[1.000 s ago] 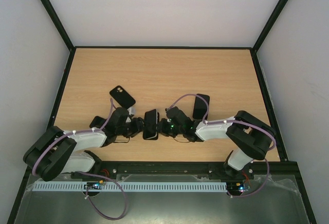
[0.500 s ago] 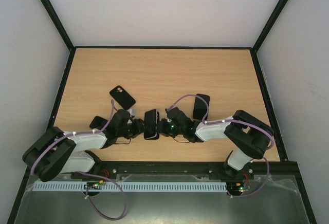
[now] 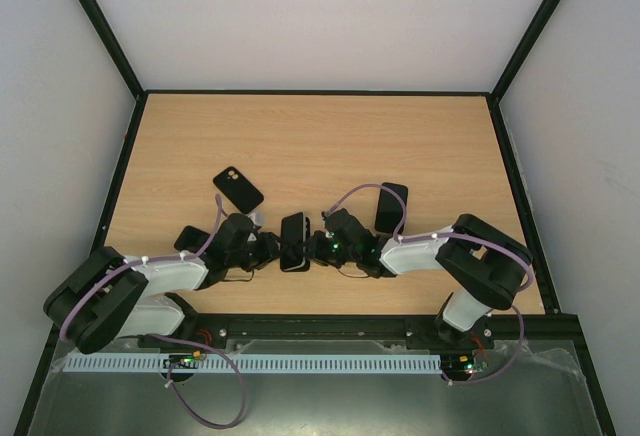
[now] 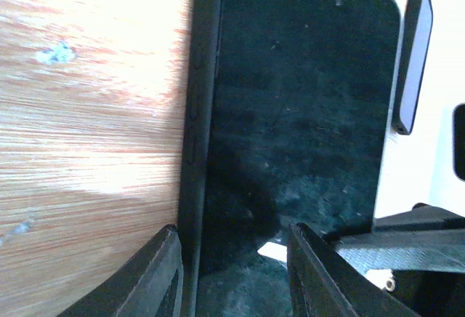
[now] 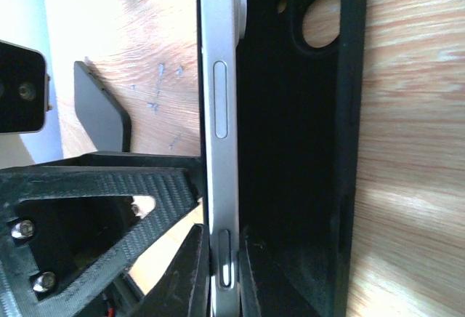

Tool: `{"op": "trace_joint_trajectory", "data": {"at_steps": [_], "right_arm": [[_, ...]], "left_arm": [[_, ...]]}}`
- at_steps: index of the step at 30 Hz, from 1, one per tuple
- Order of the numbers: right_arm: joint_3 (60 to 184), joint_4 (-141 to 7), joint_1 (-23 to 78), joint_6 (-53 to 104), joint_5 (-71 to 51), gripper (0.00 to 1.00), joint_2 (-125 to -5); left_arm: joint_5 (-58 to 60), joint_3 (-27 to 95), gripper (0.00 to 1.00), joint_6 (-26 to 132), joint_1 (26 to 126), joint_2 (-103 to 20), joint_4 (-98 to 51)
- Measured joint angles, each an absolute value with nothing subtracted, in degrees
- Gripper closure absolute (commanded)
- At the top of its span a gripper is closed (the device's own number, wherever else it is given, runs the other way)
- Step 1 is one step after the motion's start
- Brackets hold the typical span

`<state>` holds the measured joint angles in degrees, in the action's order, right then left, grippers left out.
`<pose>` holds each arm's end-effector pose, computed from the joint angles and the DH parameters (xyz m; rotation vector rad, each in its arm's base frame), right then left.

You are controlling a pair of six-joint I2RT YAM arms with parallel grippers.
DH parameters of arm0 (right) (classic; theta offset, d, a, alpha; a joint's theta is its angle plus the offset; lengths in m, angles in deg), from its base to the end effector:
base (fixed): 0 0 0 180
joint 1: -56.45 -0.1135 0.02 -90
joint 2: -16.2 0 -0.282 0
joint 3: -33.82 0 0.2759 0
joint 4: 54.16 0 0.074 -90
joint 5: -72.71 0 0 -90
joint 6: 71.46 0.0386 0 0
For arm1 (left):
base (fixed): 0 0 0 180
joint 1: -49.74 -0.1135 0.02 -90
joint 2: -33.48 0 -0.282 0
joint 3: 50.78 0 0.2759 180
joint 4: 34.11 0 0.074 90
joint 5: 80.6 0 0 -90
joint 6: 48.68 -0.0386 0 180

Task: Put the phone into the phone case

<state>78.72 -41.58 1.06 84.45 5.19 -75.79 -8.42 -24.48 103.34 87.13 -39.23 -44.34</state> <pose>0.1628 0.2619 0.1311 -0.0324 2.6205 1.4490 0.1643 -0.1404 0.1175 -0.3367 2.4692 -1.2136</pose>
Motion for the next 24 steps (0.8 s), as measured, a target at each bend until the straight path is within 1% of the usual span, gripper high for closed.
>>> {"op": "trace_joint_trajectory", "data": {"at_steps": [3,11,15,19,24], "right_arm": [[78.7,-44.0,1.1,83.6,4.1,0.83,-75.2],[79.6,-54.4,1.1,80.1,-1.7,0.6,-70.0],[80.7,-57.1,1.1,78.4,-4.3,0.51,-67.8],[81.5,-57.9,1.5,77.1,-5.2,0.47,-67.6],[82.4,-56.5,2.8,76.4,-4.5,0.5,-69.9]], "left_arm": [[-8.7,-24.6,0.62,103.5,87.3,-38.3,-44.4],[-9.0,-24.6,0.62,103.8,87.5,-37.5,-44.6],[-8.9,-24.6,0.63,103.8,87.5,-37.5,-44.5],[-8.5,-24.5,0.63,103.7,87.3,-37.8,-44.1],[-8.6,-24.3,0.63,103.7,85.9,-38.6,-43.9]]}}
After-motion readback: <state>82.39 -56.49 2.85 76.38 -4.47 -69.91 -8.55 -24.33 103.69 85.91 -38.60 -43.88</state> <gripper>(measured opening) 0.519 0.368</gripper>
